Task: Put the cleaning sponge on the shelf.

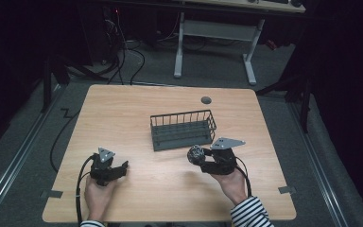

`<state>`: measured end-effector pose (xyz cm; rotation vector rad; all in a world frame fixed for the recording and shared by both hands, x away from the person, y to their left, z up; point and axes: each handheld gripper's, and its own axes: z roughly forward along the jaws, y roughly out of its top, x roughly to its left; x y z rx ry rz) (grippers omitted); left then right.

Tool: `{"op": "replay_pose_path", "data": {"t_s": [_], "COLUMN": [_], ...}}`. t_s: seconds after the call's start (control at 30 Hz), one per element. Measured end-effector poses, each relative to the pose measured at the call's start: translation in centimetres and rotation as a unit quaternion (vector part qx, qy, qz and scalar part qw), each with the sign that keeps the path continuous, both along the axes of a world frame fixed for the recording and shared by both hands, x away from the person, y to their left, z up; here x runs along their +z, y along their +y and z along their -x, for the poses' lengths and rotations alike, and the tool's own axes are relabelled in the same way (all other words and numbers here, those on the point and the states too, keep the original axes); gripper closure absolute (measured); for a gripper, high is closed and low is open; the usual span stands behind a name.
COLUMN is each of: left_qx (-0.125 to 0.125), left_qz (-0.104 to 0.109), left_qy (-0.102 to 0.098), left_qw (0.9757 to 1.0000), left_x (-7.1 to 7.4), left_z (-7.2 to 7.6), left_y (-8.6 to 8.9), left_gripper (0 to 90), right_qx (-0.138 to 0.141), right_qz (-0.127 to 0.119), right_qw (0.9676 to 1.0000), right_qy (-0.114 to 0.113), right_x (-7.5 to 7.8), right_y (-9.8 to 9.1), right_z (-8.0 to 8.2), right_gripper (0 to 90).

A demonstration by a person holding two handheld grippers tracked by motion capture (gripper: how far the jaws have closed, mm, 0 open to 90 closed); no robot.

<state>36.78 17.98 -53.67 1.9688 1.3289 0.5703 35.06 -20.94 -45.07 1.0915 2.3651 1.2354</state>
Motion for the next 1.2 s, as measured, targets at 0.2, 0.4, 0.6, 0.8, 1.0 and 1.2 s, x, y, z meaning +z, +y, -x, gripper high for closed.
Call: {"op": "replay_pose_path", "data": {"t_s": [0.2,0.4,0.6,0.8,1.0,1.2], "left_qx": [0.0,0.0,0.0,0.0,0.0,0.0], "left_qz": [0.0,0.0,0.0,0.0,0.0,0.0], "left_qy": [0.0,0.0,0.0,0.0,0.0,0.0], "left_qw": [1.0,1.0,1.0,1.0,1.0,1.0], "left_x": [0.0,0.0,0.0,0.0,0.0,0.0], "left_z": [0.0,0.0,0.0,0.0,0.0,0.0], "left_y": [0.0,0.0,0.0,0.0,0.0,0.0], "left_gripper": [28.1,28.1,28.1,28.0,28.0,27.9], "right_qx": [0.007,0.009,0.007,-0.003,-0.015,-0.026], "right_qz": [-0.011,-0.017,-0.021,-0.013,-0.001,0.001], "right_qw": [0.9999,0.9998,0.9996,0.9995,0.9991,0.9986], "right_qy": [0.002,-0.005,-0.02,-0.029,-0.041,-0.045], "right_x": [0.9,2.3,4.0,5.4,6.6,7.3], "right_y": [-0.4,-0.7,-0.8,-0.9,-0.9,-1.0], "right_z": [-0.4,-0.9,-1.6,-2.7,-3.9,-5.4], "right_gripper": [47.2,47.0,46.8,46.7,46.7,46.6]}}
